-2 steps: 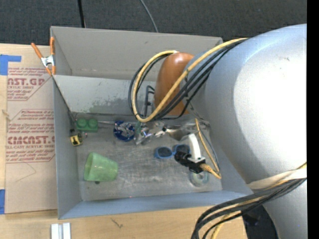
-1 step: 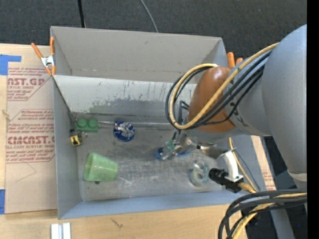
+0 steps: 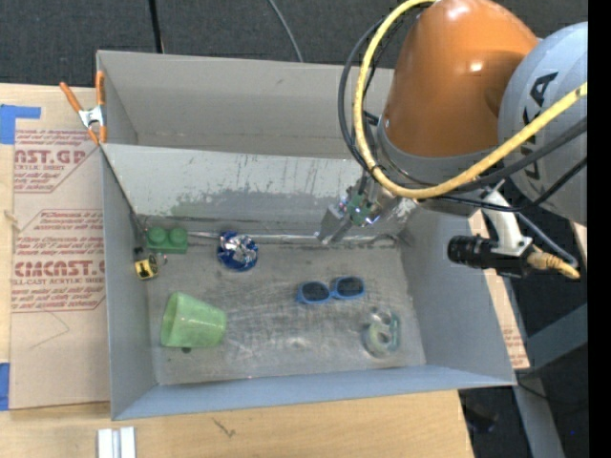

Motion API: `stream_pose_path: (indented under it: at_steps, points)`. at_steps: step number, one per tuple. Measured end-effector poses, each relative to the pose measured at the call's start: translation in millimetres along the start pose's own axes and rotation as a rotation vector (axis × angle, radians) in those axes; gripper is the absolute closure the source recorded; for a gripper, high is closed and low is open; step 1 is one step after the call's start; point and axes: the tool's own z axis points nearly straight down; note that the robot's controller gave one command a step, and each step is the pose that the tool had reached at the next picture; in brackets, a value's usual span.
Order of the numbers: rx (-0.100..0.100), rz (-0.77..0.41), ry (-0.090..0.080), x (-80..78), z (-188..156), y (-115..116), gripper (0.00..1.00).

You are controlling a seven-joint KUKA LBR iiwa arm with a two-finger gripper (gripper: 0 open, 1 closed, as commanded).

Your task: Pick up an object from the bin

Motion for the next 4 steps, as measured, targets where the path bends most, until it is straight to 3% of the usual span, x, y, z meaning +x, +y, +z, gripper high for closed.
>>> stream_pose_path:
  at_steps: [1,2,3,4]
  points:
    - [0.007,-0.035,0.003,-0.9,6.0,-3.6,1.00]
    - [0.014,-0.208,0.009,-18.6,180.8,-7.0,1.00]
    - [0.001,-0.581,0.001,-14.5,84.6,19.9,1.00]
    - [0.004,-0.579,0.004,-14.2,86.5,19.0,0.00]
